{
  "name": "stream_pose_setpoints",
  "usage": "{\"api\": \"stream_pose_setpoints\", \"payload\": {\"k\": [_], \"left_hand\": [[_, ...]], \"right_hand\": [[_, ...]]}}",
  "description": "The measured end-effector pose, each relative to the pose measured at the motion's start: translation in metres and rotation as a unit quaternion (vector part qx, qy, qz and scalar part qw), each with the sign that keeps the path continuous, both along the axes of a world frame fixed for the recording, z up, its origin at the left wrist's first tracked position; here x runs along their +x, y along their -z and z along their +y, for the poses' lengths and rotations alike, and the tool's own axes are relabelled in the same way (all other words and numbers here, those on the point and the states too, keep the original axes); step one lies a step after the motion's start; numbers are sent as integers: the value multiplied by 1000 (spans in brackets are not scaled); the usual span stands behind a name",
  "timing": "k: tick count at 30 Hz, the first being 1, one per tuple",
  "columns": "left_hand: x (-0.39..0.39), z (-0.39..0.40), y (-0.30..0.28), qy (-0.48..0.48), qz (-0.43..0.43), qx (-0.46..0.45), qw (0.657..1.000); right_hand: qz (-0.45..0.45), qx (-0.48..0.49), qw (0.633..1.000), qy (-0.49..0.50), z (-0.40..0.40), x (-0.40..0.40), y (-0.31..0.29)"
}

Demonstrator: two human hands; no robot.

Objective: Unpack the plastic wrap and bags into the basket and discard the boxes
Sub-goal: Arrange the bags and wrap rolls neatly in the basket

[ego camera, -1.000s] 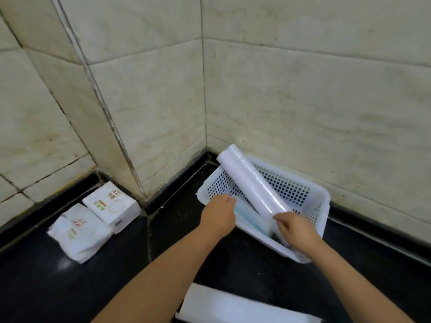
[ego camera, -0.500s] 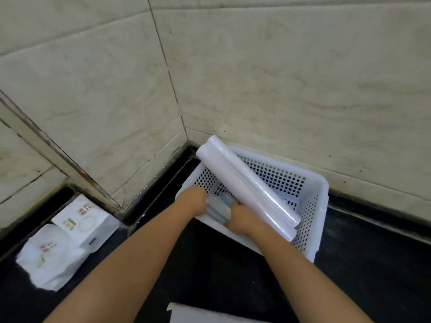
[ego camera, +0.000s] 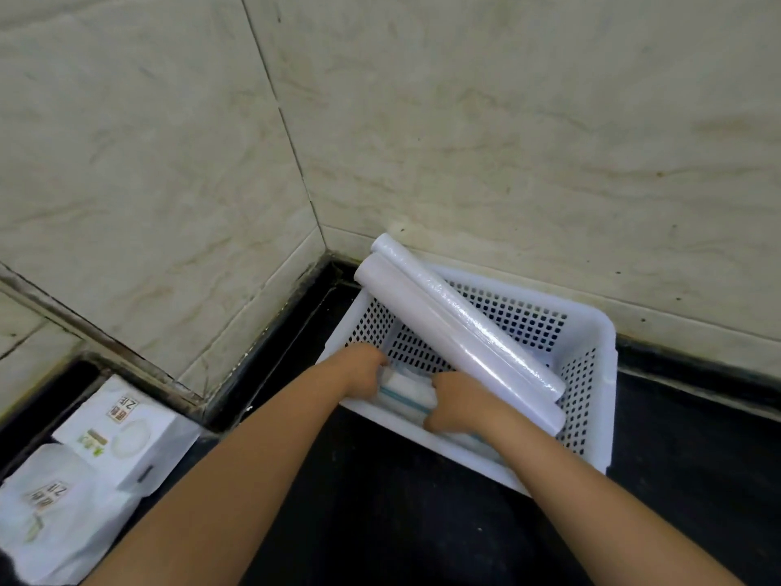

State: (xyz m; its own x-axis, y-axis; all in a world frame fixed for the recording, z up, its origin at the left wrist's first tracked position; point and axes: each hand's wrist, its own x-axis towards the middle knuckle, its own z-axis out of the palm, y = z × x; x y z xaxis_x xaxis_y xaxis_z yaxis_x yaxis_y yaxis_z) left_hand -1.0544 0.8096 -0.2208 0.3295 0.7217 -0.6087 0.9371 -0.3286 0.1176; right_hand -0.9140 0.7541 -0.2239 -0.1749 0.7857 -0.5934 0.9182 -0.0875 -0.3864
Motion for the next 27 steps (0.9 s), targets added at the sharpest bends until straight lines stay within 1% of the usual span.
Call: {"api": "stream_pose_setpoints", "payload": {"k": [4,7,9,12,14,16,20,21,23,24,26,27], "left_hand": [[3,1,2,28,-2,-28,999],[11,2,4,55,-4,-62,997],[17,3,10,79,9,-69,994],[26,4,19,97,48,-40,993],[31,6,24,119,54,-28,991],[36,6,27,117,52,-37,991],[40,4,28,193,113,-6,975],[41,5,27,196,119,-11,973],[41,6,20,172,97,-57,979],[41,6,15,157,78,-98,980],[42,6,9,131,57,-182,973],[42,6,6,129,63,-204,968]], "right_hand": [[-11,29,999,-19,-7,7,-5],[21,78,996,20,-18,22,-13],[25,102,993,46,-25,40,-19],[20,121,988,89,-31,67,-31],[36,128,984,121,-31,76,-38],[54,140,979,141,-30,81,-39],[80,149,971,166,-31,83,-37],[84,150,970,171,-31,84,-37],[91,147,968,182,-31,85,-38],[94,145,966,190,-31,86,-39],[98,138,964,206,-30,86,-40],[99,134,963,211,-29,86,-40]]}}
